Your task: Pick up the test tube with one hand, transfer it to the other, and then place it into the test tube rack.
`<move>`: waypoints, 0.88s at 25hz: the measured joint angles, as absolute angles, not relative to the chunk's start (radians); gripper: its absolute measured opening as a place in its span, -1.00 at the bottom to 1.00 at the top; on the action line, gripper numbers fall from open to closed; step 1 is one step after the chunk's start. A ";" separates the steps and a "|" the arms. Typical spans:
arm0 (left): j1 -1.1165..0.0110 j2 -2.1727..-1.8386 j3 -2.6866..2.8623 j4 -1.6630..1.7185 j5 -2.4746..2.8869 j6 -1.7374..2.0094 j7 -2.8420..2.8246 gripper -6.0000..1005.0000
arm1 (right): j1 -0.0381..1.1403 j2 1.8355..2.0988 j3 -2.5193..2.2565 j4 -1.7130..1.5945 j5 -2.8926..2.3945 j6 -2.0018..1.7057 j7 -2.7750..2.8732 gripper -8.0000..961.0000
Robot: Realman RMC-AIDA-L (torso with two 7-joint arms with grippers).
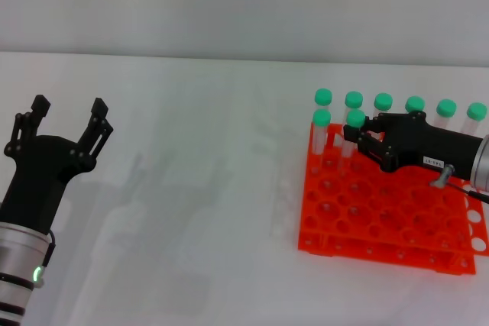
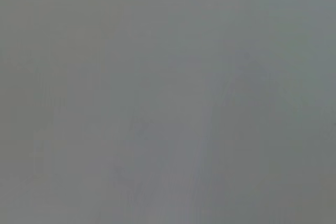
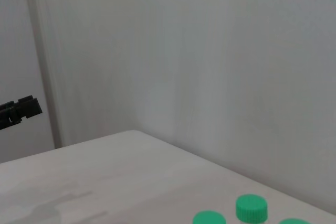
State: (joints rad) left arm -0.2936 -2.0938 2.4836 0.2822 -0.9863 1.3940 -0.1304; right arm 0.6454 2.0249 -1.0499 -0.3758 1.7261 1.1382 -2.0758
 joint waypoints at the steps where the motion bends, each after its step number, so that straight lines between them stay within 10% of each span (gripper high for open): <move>1: -0.294 -2.094 2.484 0.282 -0.986 1.394 -0.130 0.76 | 0.644 2.025 -1.050 -0.376 1.727 1.138 -2.074 -0.37; 8: -0.296 -2.094 2.484 0.282 -0.986 1.394 -0.130 0.75 | 0.625 2.023 -1.045 -0.379 1.727 1.156 -2.050 -0.36; 10: -0.296 -2.094 2.484 0.282 -0.986 1.394 -0.130 0.75 | 0.611 2.019 -1.042 -0.385 1.727 1.179 -2.039 0.11; 22: -0.288 -2.094 2.480 0.282 -0.991 1.394 -0.130 0.75 | 0.409 2.006 -0.867 -0.450 1.727 1.236 -2.017 0.59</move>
State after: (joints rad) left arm -0.2884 -2.0939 2.4797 0.2822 -0.9915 1.3945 -0.1304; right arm 0.4095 2.0064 -0.8670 -0.4496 1.7265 1.2360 -2.0171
